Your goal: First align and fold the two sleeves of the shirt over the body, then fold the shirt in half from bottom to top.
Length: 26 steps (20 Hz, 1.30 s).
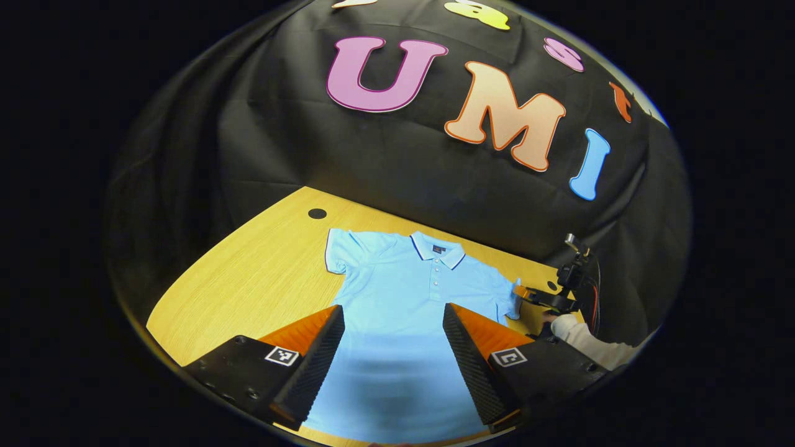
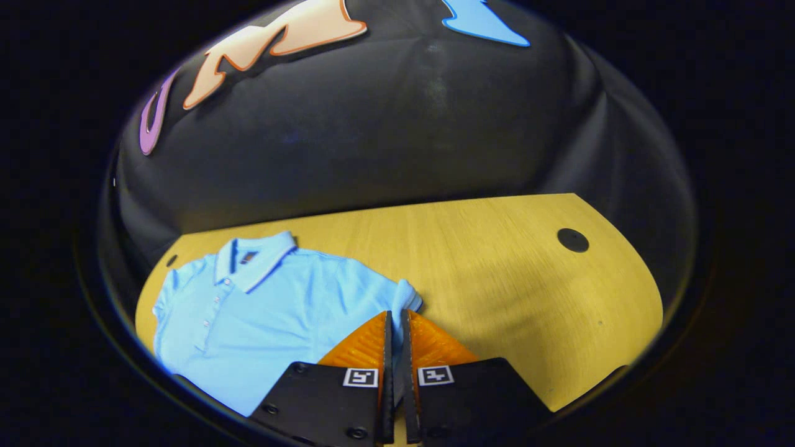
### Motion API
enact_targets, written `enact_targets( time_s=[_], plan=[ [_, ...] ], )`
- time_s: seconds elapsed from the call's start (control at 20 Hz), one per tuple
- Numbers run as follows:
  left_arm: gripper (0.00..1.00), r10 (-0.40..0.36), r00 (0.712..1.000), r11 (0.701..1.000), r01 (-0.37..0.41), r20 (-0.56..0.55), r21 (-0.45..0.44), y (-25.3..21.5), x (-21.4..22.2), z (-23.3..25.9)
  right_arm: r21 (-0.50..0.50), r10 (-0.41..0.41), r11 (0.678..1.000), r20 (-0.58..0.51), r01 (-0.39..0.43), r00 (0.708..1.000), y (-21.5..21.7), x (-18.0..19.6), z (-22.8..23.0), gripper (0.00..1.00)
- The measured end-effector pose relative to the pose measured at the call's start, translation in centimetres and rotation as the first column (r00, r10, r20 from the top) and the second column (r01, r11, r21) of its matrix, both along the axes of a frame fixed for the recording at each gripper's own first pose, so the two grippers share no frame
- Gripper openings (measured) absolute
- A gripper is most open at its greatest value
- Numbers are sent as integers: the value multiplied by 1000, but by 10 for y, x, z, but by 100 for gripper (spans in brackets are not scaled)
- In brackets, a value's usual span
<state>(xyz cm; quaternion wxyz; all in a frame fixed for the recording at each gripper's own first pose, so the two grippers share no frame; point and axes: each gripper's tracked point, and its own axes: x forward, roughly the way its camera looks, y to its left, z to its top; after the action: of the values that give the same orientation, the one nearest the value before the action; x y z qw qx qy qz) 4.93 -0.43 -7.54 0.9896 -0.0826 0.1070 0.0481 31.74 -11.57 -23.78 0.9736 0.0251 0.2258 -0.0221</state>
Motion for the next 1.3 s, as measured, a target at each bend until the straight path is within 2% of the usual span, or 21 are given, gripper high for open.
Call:
enact_targets(
  time_s=[0.2, 0.35, 0.4, 0.5, 0.55, 0.6, 0.75, 0.8, 0.9, 0.95, 1.0, 1.05, 1.1, 1.15, 1.2, 1.3],
  plan=[
    [96, 7, 1000, 1000, -7, -11, -20, 2, -1, -5, 90, 131, 986, 81, -138, 988, 78, -6, 22, 9],
    [96, -1, 1000, 1000, 1, -15, -26, 3, -2, -9, 146, 184, 971, 59, -191, 981, 122, -11, 6, 9],
    [96, -5, 1000, 999, 5, -15, -35, 4, -1, -10, 174, 201, 963, 49, -206, 978, 136, -14, 1, 13],
    [96, -15, 1000, 999, 14, -15, -52, 7, 6, -14, 226, 240, 944, 25, -239, 970, 161, -22, -8, 13],
    [96, -19, 1000, 998, 18, -16, -58, 9, 10, -16, 235, 255, 939, 13, -251, 967, 168, -27, -12, 27],
    [96, -21, 1000, 998, 20, -18, -62, 14, 15, -17, 243, 279, 931, 8, -273, 960, 176, -34, -12, 24],
    [96, -16, 1000, 999, 15, -16, -46, 35, 37, -18, 192, 313, 933, -16, -304, 950, 182, -51, -15, 82],
    [96, -17, 1000, 999, 16, -13, -33, 42, 45, -17, 168, 314, 937, -18, -306, 949, 182, -56, -16, 92],
    [96, -21, 1000, 1000, 21, -11, -2, 57, 65, -16, 136, 309, 943, -32, -302, 950, 179, -69, -12, 98],
    [96, -21, 1000, 1000, 21, -12, 14, 66, 75, -17, 129, 308, 945, -34, -301, 951, 178, -76, -11, 94],
    [96, -22, 1000, 999, 22, -11, 26, 74, 88, -18, 121, 303, 947, -38, -296, 952, 177, -84, -9, 98],
    [96, -22, 1000, 999, 22, -5, 42, 80, 102, -17, 111, 297, 950, -41, -291, 954, 174, -92, -7, 98],
    [95, -18, 1000, 998, 19, -6, 60, 87, 113, -17, 99, 287, 954, -43, -282, 957, 170, -102, -5, 94],
    [95, -16, 1000, 996, 16, -11, 84, 96, 124, -19, 91, 277, 958, -44, -272, 960, 167, -111, -2, 98],
    [95, -10, 1000, 993, 11, -11, 114, 105, 135, -20, 86, 264, 962, -44, -259, 964, 163, -122, 1, 94],
    [95, -6, 1000, 986, 7, -7, 165, 120, 162, -21, 86, 232, 970, -44, -228, 972, 155, -143, 7, 98]
  ],
)
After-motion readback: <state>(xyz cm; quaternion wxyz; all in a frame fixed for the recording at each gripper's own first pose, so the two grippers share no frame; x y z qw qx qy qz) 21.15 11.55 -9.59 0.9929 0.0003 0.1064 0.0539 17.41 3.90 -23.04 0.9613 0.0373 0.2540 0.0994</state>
